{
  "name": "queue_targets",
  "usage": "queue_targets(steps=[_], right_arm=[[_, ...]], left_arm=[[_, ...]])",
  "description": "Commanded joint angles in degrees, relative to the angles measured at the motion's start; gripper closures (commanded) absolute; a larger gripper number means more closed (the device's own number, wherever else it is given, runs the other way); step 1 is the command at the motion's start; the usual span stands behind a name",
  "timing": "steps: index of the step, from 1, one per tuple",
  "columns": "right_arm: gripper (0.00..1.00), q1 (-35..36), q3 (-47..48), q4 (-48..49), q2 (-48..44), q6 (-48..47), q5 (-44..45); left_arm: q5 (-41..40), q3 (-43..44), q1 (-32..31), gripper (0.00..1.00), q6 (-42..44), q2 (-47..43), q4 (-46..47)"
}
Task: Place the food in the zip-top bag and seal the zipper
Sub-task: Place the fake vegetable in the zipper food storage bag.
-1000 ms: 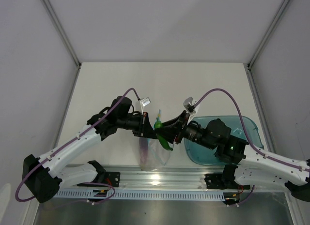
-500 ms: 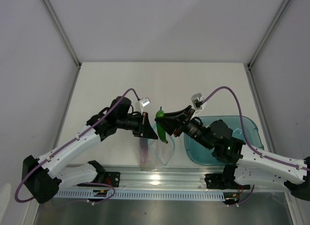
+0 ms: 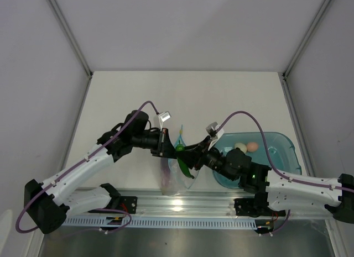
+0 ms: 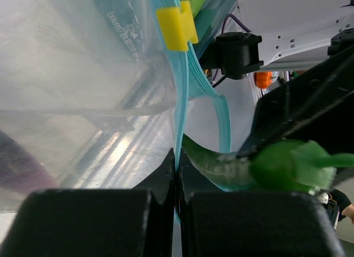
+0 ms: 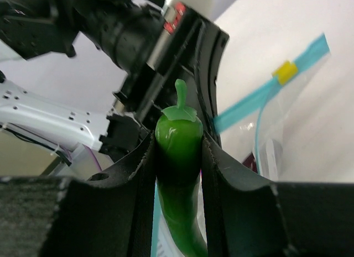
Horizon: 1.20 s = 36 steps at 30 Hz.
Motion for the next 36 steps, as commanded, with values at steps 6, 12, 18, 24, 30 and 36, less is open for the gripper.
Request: queue_targets(steps=[6,12,18,24,30,36], right_arm=[[0.99,1.23,-1.86,-1.91,-3.5,1.88,4.42],[0.84,1.23,0.24,-9.38,-2.8,4.42,8.71],[0.7,1.32,4.11,-16.06,-0.42,5.3,11.53],[0.51,1.23,7.01,-19.49,2.48,5.22,11.98],[0.31,1.32,10.61,-22.66,4.67,4.69,12.42],[0.28,1.67,12.55,-25.12,3.89,4.25,13.47]], left_arm=[[-0.07,1.64,-0.37,0.99,-0.02,-1.54,0.51],[-0.59,2.25,-0.37,0.99,0.07,-1.71,0.16],[-0.68,2.52,-0.37,0.99,0.07,-2.33,-0.37],[-0.51,2.17,-0.29,0.99,-0.1,-2.59,-0.28],[-0.42,1.9,-0.37,0.99,-0.11,-2.68,-0.2],[-0.59,1.9,-0.28,0.99,0.16,-2.77,-0.37]])
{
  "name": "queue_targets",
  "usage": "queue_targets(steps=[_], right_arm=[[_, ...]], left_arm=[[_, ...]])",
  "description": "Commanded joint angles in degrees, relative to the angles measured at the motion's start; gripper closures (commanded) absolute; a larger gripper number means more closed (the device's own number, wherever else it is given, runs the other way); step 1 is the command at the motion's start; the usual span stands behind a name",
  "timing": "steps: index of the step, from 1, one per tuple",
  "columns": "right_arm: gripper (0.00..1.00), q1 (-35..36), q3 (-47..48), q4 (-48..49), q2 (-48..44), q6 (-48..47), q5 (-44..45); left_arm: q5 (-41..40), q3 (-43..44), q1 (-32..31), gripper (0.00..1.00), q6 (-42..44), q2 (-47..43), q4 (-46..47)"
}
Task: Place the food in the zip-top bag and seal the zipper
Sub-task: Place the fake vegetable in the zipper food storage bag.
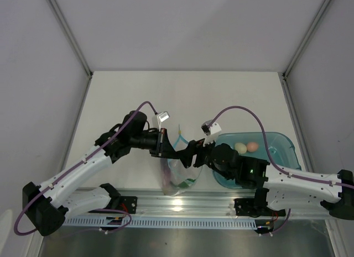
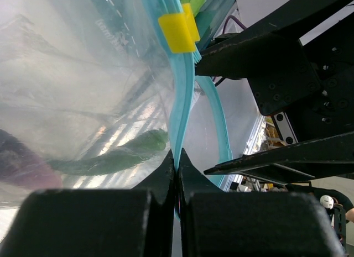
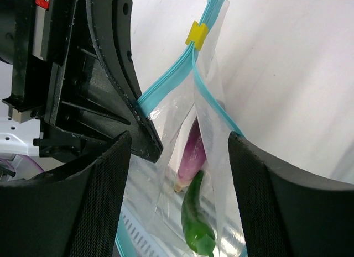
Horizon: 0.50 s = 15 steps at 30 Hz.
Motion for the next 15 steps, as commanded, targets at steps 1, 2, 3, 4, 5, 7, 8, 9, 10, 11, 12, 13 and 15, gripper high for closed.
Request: queue_targets(steps=[1,2,3,4,5,7,8,9,10,11,12,13,15], right_arm=[[0.28,0.69,3.19,-1.78,-1.23,-0.73,2.59],[0.28,0.69,3.37,-2.22,-2.28,-0.91,2.85],[0.28,0.69,3.89,-3.26,-2.72,-1.0,3.29],[0.28,0.69,4.25,-3.97,-3.25,-1.0,3.55],[0.28,0.69,4.6,-4.59,-3.78,-1.09,4.42],[0.28,0.69,5.65,-6.87,-5.8,-1.18,5.57],[0.28,0.69,6.09,-7.66,-6.5,-1.09,7.05],[0.28,0.69,6.45,-9.67,-8.07,-0.56,7.94],[0.28,0.69,6.97,-10.73,-8.87,-0.04,8.99],[0.28,0.69,7.24,-11.79,-9.66,0.58,10.13],[0.29,0.69,7.5,-14.15,-10.54,1.28,12.67],[0.29,0.69,7.94,-15.56,-12.2,3.03,14.43],[0.3,0.51,8.47,-20.83,-13.79,5.67,20.49]], left_arm=[[-0.09,1.77,-0.28,0.99,0.25,-1.04,0.39],[-0.09,1.86,-0.28,0.99,0.25,-1.13,0.39],[-0.09,1.6,-0.28,0.99,0.33,-1.04,0.48],[-0.09,1.68,-0.28,0.99,0.33,-1.04,0.57],[-0.09,1.68,-0.28,0.99,0.33,-0.87,0.57],[-0.18,1.68,-0.37,0.99,0.42,-0.78,0.57],[-0.18,1.68,-0.37,0.99,0.51,-0.6,0.57],[-0.18,1.94,-0.29,0.99,0.51,-0.52,0.57],[-0.18,1.95,-0.28,1.0,0.6,-0.43,0.57],[-0.27,2.03,-0.37,0.99,0.6,-0.34,0.57],[-0.36,2.21,-0.37,1.0,0.68,-0.08,0.48],[-0.27,2.12,-0.29,0.99,0.69,-0.08,0.57],[-0.27,2.21,-0.37,0.99,0.69,0.28,0.74]])
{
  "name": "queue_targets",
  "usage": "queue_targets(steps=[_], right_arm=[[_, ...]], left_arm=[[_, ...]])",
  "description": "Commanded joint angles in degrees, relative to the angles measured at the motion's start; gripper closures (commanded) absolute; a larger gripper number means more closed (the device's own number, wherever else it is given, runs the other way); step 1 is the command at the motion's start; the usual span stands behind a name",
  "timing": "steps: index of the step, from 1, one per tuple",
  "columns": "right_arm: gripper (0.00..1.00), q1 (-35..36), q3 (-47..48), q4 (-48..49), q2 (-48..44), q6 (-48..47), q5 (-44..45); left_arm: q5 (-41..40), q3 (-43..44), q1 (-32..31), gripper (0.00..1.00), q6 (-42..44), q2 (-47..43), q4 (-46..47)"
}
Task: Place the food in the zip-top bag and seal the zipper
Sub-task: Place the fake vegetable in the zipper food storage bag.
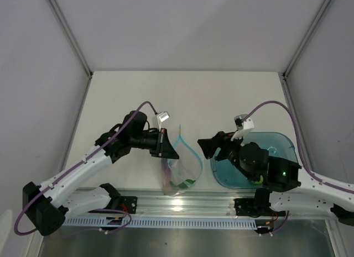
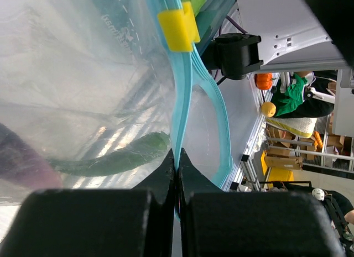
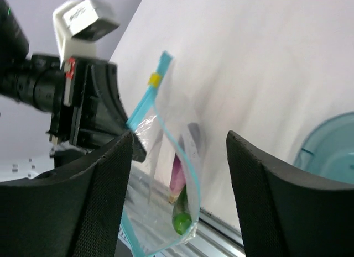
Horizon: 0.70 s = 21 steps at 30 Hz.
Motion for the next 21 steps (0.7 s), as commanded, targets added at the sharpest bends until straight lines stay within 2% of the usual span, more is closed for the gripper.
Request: queue_targets(steps=[1,4,8,11,12,15,18,21], right_arm=[[0.31,0.16,3.05,-9.83,-3.91,7.02,12.51],[0.34,-1.68,4.19,-19.14,-5.42,14.05,19.11],[0.35,-8.96,6.91,-34.06,-4.46,24.43,20.62],[0.29,-21.84,7.62,-37.97,-1.21,26.83,14.83],[0.25,-24.68,7.53,-38.32,-0.33,27.09,11.07],[0.18,-34.07,6.92,-40.95,3.44,30.94,7.09],[0.07,-41.55,7.09,-46.48,7.66,38.32,5.67],[0.03,-46.58,7.45,-52.2,11.35,44.29,5.41]], left_arm=[[-0.2,2.21,-0.37,0.99,0.64,0.38,0.59],[-0.03,2.21,-0.37,0.99,0.64,0.74,1.03],[-0.03,2.39,-0.37,0.99,0.47,1.0,1.21],[-0.03,2.3,-0.29,0.99,0.38,1.0,1.29],[-0.03,2.3,-0.28,0.99,0.38,1.0,1.21],[-0.11,2.3,-0.37,1.0,0.47,0.91,0.94],[-0.2,2.03,-0.37,0.99,0.55,0.48,0.5],[-0.38,1.77,-0.37,0.99,0.73,0.3,0.41]])
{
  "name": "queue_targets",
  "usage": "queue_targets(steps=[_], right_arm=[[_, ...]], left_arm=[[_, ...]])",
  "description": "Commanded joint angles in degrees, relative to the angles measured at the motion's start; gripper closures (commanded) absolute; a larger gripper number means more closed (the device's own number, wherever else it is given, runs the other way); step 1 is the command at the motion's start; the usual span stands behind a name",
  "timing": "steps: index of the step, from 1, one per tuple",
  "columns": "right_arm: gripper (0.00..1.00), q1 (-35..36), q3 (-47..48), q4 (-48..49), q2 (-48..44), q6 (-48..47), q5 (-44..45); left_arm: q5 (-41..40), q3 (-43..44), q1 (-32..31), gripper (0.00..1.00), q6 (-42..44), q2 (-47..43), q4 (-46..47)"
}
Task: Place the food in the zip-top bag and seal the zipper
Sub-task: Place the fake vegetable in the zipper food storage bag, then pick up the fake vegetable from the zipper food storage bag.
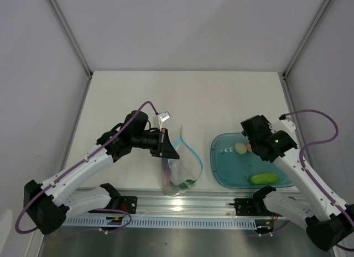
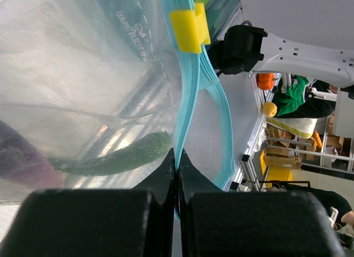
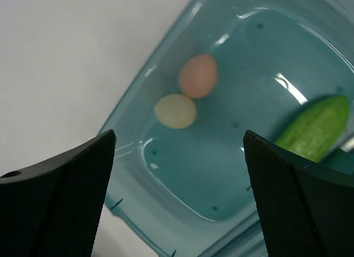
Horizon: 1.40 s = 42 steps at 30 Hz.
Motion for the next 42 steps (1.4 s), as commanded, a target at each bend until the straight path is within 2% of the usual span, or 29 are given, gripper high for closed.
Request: queue_targets(steps=[1,4,8,11,14,19,22,29,33,37,42], right_arm=[[0.03,-6.54,1.5,-10.65,2.47,11.35,-0.27],[0.04,-12.08,0.28,-14.44,4.23,16.89,0.08],[0.06,-18.42,-2.62,-14.54,3.88,18.48,-1.5],[0.06,-24.12,-4.99,-14.19,1.86,19.27,-4.66],[0.1,-26.43,-7.71,-14.54,-0.77,22.51,-5.11],[0.11,-26.69,-12.29,-13.67,-4.73,30.07,-7.74],[0.08,-27.66,-15.28,-12.26,-4.65,30.7,-10.02],[0.0,-28.28,-14.06,-11.46,4.74,27.71,-13.1],[0.01,-28.63,-15.11,-9.28,7.3,27.98,-15.39],[0.09,-28.72,-18.35,-6.2,8.1,28.06,-16.79],[0.1,-28.72,-20.64,-3.21,9.67,29.29,-18.38]], left_arm=[[-0.33,1.6,-0.29,0.99,0.73,-0.97,0.31],[-0.33,1.24,-0.37,0.99,0.82,-1.06,0.39],[-0.16,0.98,-0.37,0.99,0.82,-1.06,0.66],[0.02,0.89,-0.29,0.99,0.91,-0.97,0.74],[0.45,0.98,-0.37,0.99,0.99,-0.53,0.83],[1.33,1.33,-0.28,0.99,0.73,0.52,1.53],[1.6,1.24,-0.29,1.0,0.9,0.44,1.45],[1.51,1.07,-0.37,0.99,1.08,0.09,1.01],[1.34,1.07,-0.29,0.99,1.08,-0.09,0.83],[1.42,1.33,-0.37,0.99,1.08,-0.62,0.39],[1.07,1.07,-0.37,0.99,1.43,-1.06,-0.31]])
